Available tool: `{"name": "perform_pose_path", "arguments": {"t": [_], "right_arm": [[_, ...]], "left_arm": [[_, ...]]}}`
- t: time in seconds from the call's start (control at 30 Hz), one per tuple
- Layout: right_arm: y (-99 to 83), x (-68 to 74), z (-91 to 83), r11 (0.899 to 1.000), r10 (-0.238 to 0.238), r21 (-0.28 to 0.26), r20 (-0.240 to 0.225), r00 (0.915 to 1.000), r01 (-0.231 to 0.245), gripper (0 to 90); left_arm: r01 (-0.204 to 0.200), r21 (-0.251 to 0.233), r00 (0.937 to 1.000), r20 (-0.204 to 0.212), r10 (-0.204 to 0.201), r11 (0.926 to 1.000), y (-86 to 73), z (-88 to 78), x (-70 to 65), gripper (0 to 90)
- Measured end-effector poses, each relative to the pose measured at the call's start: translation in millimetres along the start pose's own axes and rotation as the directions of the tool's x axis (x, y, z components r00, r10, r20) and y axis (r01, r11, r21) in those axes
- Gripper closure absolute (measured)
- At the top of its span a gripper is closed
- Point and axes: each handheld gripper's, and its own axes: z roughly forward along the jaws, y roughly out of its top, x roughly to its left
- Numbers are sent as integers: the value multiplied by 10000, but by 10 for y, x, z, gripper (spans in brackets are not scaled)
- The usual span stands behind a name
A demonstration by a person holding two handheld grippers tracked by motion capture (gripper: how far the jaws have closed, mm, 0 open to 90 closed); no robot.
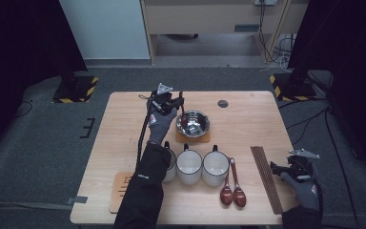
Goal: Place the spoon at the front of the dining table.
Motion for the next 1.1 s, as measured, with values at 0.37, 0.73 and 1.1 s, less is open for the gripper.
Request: {"name": "perform_pose_path", "arguments": {"t": [0.37, 0.73, 1.1], "right_arm": [[0, -1, 0, 10000, -16, -6, 0, 10000, 16, 10], [0, 0, 0, 10000, -6, 0, 1, 10000, 6, 11], [-1, 0, -1, 10000, -43, -15, 0, 10000, 43, 14]], "left_arm": [[216, 205, 9998, 40, -216, 9996, -103, 28, 64, 836], [-24, 592, 10000, -55, 28, 9982, -148, 15, 72, 827], [-457, 1023, 9982, -332, 493, 9937, -154, -65, 84, 793]]}}
